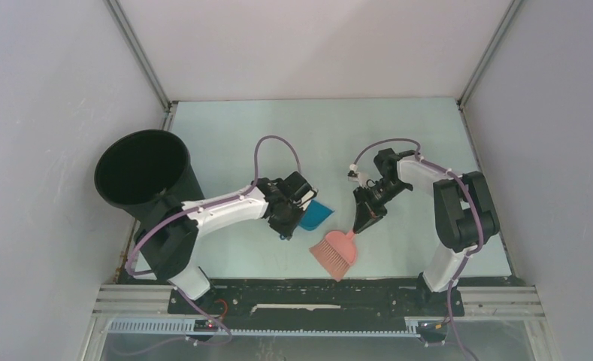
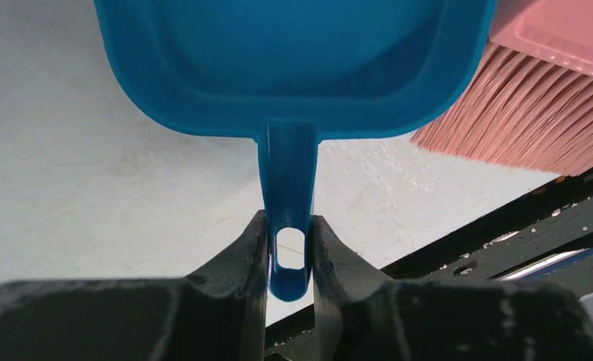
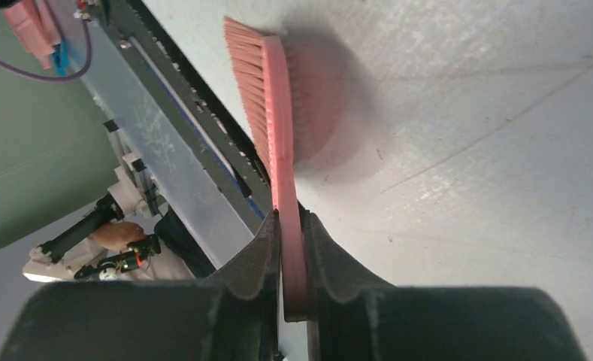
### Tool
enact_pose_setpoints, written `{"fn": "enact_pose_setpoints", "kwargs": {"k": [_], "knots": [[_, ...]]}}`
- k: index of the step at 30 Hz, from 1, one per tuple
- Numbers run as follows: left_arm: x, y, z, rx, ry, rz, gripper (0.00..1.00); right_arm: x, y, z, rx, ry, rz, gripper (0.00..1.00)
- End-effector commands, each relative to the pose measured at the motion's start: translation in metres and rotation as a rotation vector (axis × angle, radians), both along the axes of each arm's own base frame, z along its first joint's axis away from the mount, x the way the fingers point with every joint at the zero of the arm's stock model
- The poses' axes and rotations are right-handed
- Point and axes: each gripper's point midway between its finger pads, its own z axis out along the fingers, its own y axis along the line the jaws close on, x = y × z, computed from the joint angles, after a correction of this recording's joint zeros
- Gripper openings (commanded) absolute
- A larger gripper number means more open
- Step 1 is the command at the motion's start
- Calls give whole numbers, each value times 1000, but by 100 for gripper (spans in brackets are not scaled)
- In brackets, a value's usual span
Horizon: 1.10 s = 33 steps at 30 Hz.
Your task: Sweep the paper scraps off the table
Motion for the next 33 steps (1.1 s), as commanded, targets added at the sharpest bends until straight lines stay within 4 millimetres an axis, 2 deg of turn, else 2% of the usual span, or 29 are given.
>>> {"fn": "enact_pose_setpoints", "kwargs": {"k": [1, 4, 6, 7, 10, 14, 15, 16, 17, 18, 19, 22, 23, 28, 30, 32, 33], "knots": [[-4, -13, 2, -35, 40, -40, 30, 23, -20, -22, -169, -115, 11, 25], [-1, -9, 1, -5, 28, -26, 40, 31, -25, -23, -196, -144, -12, 54], [5, -5, 6, 10, -9, -13, 47, 38, -30, -20, -213, -174, -32, 69], [9, -4, 9, 11, -30, -7, 51, 41, -34, -20, -222, -186, -45, 73], [17, -2, 19, 5, -81, 7, 56, 55, -46, -12, -244, -245, -97, 78], [40, 5, 47, -20, -197, 70, 61, 86, -75, 13, -264, -373, -255, 81], [47, 8, 57, -36, -231, 98, 64, 94, -83, 23, -264, -415, -305, 95], [56, 12, 70, -57, -272, 137, 83, 104, -91, 36, -253, -466, -357, 99], [69, 21, 83, -76, -318, 199, 98, 111, -98, 48, -243, -508, -409, 99], [78, 25, 98, -111, -361, 242, 100, 117, -101, 61, -231, -559, -442, 100], [86, 31, 112, -148, -399, 285, 100, 124, -111, 73, -227, -603, -488, 100], [110, 51, 165, -267, -562, 423, 100, 136, -123, 106, -209, -721, -583, 100], [114, 56, 188, -315, -631, 455, 100, 142, -125, 123, -179, -774, -618, 100], [129, 73, 277, -478, -920, 537, 100, 157, -138, 190, -86, -927, -799, 100], [134, 83, 296, -486, -1000, 575, 100, 161, -144, 212, -79, -987, -879, 100], [137, 95, 296, -447, -1042, 624, 100, 159, -145, 229, -60, -1032, -915, 100], [138, 99, 288, -433, -1040, 649, 100, 157, -146, 230, -58, -1042, -924, 100]]}}
